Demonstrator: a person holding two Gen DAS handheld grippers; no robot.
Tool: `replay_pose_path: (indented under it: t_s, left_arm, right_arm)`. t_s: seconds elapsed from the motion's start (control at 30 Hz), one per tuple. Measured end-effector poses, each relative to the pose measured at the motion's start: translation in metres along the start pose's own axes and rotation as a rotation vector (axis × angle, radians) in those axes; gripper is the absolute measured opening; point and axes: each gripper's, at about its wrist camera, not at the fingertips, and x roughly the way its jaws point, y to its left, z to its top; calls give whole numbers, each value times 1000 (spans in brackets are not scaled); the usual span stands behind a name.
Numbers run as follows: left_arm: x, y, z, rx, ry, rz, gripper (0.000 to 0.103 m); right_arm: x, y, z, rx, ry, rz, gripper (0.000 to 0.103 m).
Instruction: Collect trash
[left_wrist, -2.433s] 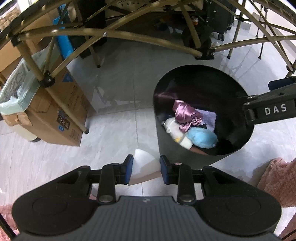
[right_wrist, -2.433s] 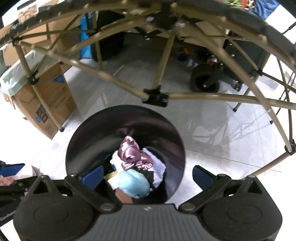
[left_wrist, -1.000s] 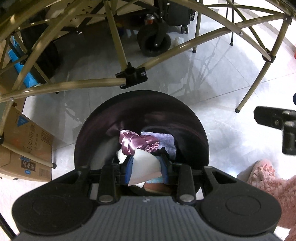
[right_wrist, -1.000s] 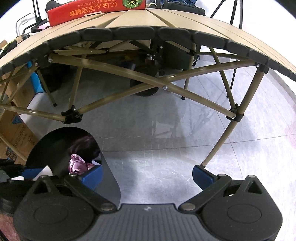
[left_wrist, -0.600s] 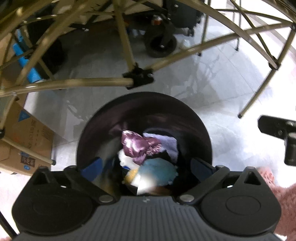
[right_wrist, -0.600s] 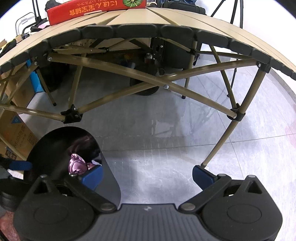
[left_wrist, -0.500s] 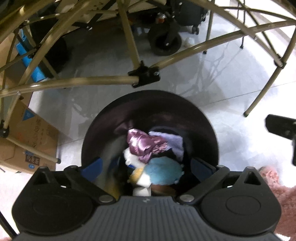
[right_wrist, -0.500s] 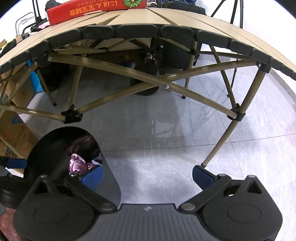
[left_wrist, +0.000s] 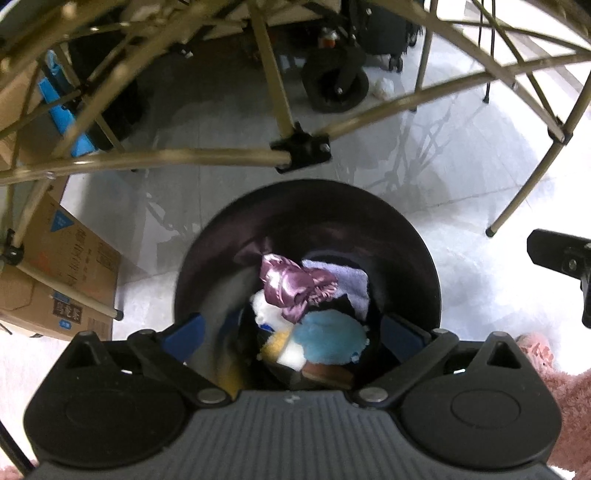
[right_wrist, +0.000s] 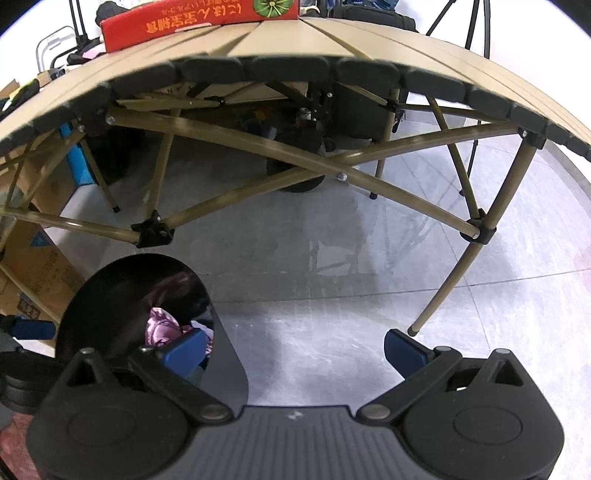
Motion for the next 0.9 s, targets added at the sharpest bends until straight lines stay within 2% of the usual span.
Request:
replay_pose_path:
  t_s: [0.13, 0.23, 0.4, 0.67, 0.9]
  left_arm:
    - [-31, 16, -6, -48, -77, 5, 103]
    - [-66, 32, -15, -85, -167, 17, 103]
    - [-126, 51, -41, -107, -291, 19, 103]
    - [-195, 73, -107, -139, -356, 11, 103]
    - [-235, 74, -154, -137, -417, 10, 103]
  right_arm:
    - [-15, 6, -4, -3, -29, 47, 103]
    - [-33, 14, -9, -13, -55, 74, 103]
    - [-82, 30, -20, -51, -130, 123, 103]
    - [-167, 45, -61, -126, -226, 173, 103]
    - [-218, 50, -102, -142, -229, 209, 103]
